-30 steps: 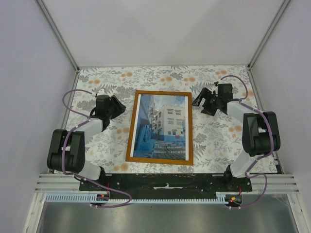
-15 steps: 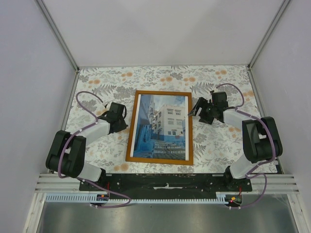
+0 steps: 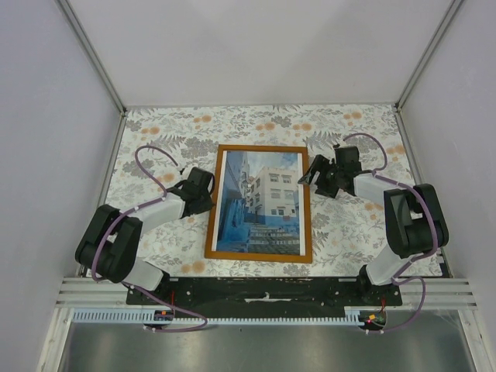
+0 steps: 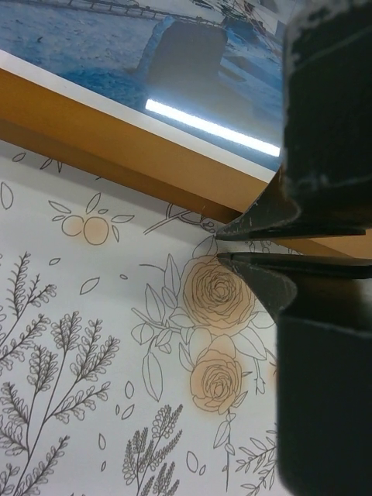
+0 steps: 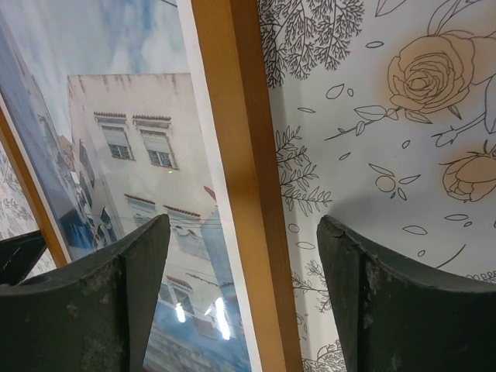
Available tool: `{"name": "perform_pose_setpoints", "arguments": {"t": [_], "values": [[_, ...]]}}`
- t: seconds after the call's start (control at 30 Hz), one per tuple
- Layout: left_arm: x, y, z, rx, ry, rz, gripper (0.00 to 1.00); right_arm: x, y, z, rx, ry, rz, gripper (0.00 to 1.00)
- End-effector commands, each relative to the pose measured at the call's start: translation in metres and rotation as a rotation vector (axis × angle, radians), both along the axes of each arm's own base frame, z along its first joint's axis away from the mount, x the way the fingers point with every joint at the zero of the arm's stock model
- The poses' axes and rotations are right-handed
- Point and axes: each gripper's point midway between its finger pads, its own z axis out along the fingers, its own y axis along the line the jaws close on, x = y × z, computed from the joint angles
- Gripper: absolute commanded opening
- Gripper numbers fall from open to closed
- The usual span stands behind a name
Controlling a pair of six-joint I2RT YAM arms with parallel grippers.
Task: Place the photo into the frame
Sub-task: Move the photo frame to the center of the board, then reset both arms
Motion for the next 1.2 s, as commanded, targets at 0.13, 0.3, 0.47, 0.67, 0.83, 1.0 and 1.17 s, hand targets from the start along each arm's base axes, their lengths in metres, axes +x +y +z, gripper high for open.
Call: {"name": "perform_pose_setpoints", "arguments": {"t": [0.13, 0.3, 0.47, 0.67, 0.83, 1.0, 1.17], "values": [[-0.007, -0.017, -0.007, -0.033, 0.030, -0.003, 0.17, 0.019, 0.006, 0.012, -0.002, -0.048, 0.002, 0.84], [-0.007, -0.017, -0.006, -0.025, 0.020, -0.003, 0.17, 0.022, 0.008, 0.014, -0.005, -0.051, 0.006, 0.83], [0.006, -0.006, 0.012, 0.047, -0.019, 0.000, 0.26, 0.021, -0.004, 0.021, -0.076, -0.052, -0.016, 0.85], [0.041, 0.005, 0.082, 0.133, -0.131, -0.062, 0.77, 0.023, -0.016, 0.073, -0.144, -0.131, -0.023, 0.92], [0.051, -0.030, 0.150, 0.003, -0.266, -0.235, 0.94, 0.012, -0.015, 0.123, -0.130, -0.232, -0.010, 0.98], [0.049, -0.037, 0.204, -0.017, -0.385, -0.334, 0.95, -0.013, -0.014, 0.162, -0.149, -0.331, 0.006, 0.98], [0.041, -0.032, 0.225, -0.015, -0.443, -0.347, 0.96, -0.035, -0.018, 0.181, -0.159, -0.400, -0.004, 0.98]]}}
